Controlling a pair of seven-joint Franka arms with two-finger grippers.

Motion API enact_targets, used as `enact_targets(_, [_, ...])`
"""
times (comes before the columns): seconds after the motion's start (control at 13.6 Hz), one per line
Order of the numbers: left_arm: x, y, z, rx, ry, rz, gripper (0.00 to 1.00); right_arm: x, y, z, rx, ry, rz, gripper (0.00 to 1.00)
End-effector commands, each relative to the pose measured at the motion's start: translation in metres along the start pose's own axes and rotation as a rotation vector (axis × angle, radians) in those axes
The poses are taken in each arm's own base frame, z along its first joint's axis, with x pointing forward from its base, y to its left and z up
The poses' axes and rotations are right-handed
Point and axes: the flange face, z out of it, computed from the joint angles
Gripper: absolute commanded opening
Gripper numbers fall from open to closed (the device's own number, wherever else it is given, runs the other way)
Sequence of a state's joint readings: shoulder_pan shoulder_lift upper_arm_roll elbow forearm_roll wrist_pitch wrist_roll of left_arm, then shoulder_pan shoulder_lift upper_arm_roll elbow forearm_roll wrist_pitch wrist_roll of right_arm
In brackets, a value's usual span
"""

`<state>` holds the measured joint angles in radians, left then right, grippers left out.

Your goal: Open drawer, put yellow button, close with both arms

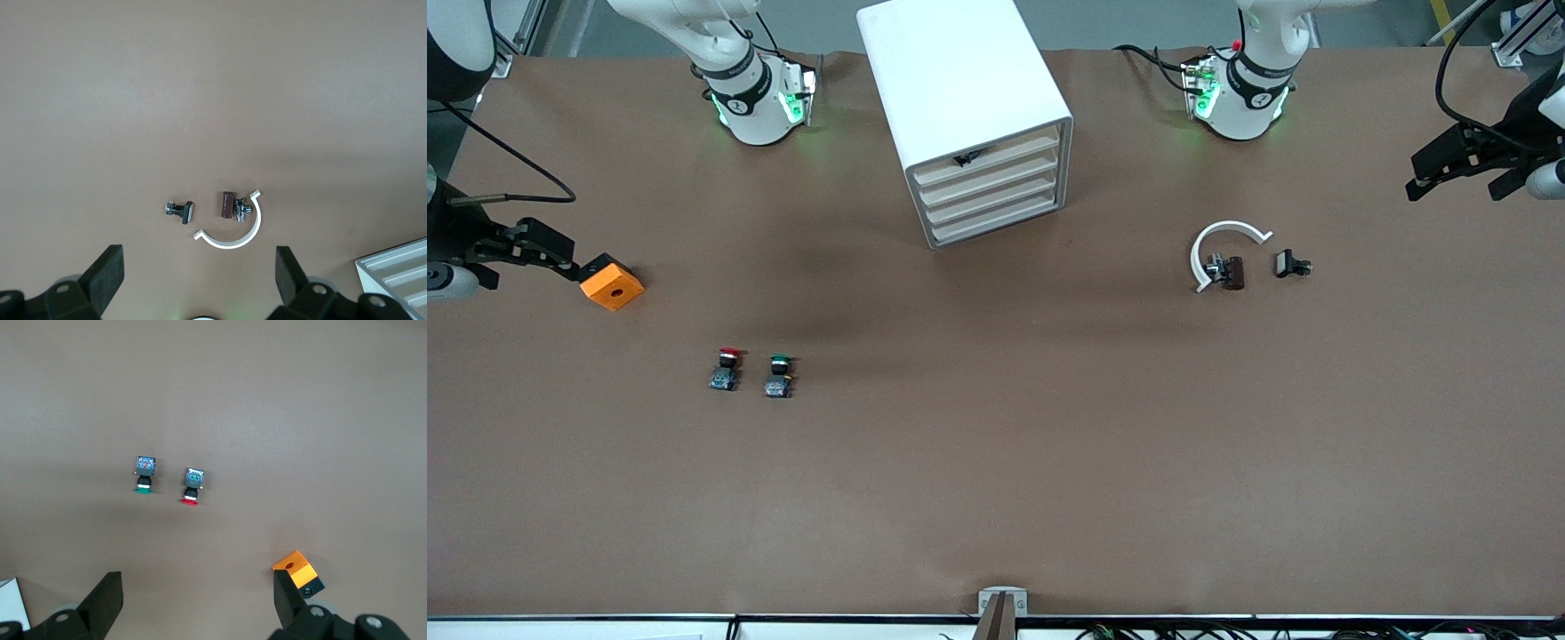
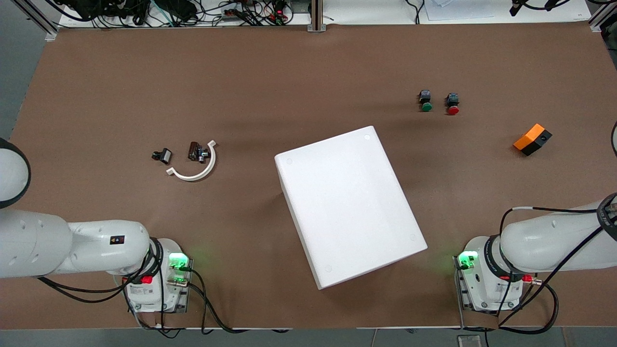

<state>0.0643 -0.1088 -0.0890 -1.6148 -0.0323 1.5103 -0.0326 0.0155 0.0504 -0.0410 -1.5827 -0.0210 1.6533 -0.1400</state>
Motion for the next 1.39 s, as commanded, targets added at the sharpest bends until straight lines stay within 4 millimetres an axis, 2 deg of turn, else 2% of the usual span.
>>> enact_targets(0.0, [0.002,-0.001,-0.004,-0.011,0.008,0.021,1.00,-0.004,0.000,-0.005,0.000,0.003,0.017,1.00])
enact_targets(0.44, [0.000,-0.003,-0.004,-0.002,-0.004,0.019,1.00,-0.004,-0.001,-0.011,-0.002,0.016,0.014,1.00])
enact_targets(0.66, [0.000,-0.004,-0.003,0.000,-0.006,0.013,1.00,-0.014,-0.003,-0.024,-0.003,0.035,0.011,1.00])
enact_targets(0.88, [0.000,-0.003,-0.003,0.000,-0.007,0.011,1.00,-0.013,-0.010,-0.027,-0.001,0.035,0.001,1.00])
enact_targets(1.32, [0.001,-0.005,-0.002,0.003,-0.009,0.010,1.00,-0.013,-0.014,-0.024,0.004,0.021,-0.005,1.00])
